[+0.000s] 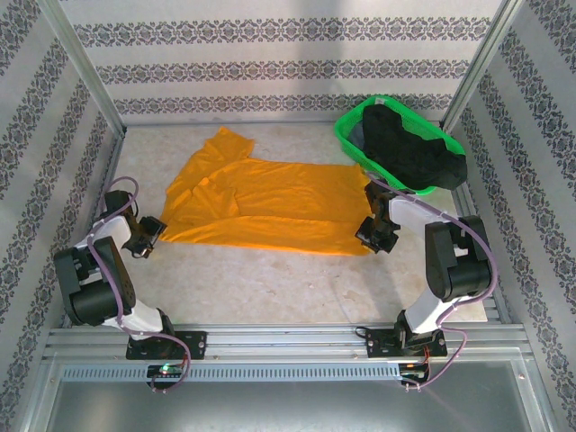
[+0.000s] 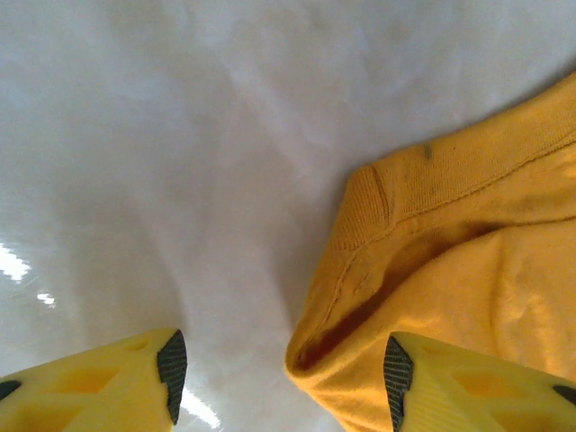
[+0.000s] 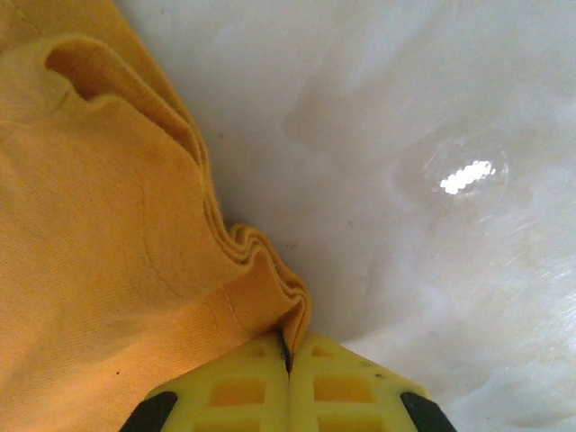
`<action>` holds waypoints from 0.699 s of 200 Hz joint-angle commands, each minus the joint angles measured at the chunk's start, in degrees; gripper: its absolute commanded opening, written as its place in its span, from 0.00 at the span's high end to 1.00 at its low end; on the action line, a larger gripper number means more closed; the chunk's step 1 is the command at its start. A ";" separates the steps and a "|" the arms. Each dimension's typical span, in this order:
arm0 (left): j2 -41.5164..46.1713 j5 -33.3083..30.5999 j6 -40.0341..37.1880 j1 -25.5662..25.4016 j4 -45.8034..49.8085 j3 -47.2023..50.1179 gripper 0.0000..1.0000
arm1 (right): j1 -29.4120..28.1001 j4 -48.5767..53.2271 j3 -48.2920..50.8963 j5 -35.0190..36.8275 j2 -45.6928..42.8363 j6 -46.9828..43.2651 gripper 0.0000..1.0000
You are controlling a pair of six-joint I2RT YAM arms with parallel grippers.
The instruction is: Fold and stack the t-shirts
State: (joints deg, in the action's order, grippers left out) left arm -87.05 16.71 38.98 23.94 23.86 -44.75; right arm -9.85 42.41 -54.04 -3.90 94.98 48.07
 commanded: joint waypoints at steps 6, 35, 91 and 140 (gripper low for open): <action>-2.22 3.22 -0.53 -0.79 -3.50 -0.72 0.49 | 0.44 -0.09 -1.07 0.24 1.00 0.83 1.00; -4.06 3.31 -0.21 -0.95 -5.31 -1.39 0.65 | 0.44 0.02 -0.81 0.30 0.74 0.91 1.00; -2.50 -0.78 1.58 -0.93 -7.15 -1.19 1.00 | 0.44 0.47 -1.35 0.47 0.21 0.21 1.00; 6.86 -10.37 5.21 -0.92 0.15 2.39 1.00 | -0.41 2.48 -4.93 1.04 0.01 -2.63 1.00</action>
State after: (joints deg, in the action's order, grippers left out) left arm -85.58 14.09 41.04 23.57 19.35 -44.25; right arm -9.89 42.78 -55.75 -3.88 95.09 47.59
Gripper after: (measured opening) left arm 0.054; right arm 0.058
